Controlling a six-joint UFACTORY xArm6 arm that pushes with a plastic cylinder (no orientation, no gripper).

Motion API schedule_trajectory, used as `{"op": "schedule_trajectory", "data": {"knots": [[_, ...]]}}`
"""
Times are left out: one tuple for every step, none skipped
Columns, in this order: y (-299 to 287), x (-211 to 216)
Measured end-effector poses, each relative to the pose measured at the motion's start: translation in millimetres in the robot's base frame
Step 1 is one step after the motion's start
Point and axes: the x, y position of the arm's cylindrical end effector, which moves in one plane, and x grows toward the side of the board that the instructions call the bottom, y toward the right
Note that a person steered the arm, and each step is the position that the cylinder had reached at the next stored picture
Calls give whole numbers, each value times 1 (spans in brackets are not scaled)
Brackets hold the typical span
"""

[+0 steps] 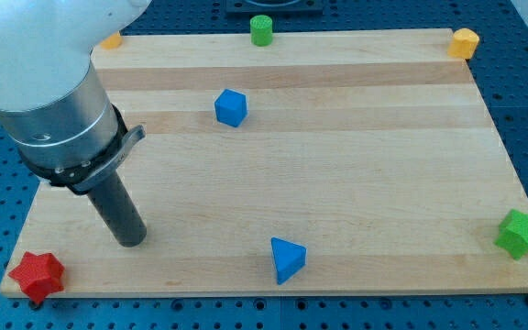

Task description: Move the red circle parallel to the top of the blue triangle

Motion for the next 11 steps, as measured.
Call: {"op": "schedule_trajectory", "data": {"knots": [[0,0],[2,-11],[14,-29],[14,-57],[3,-57],[-33,-57],[-71,-58],[-112,-81],[-138,-98],[-134,-102],[-121,-105]]}}
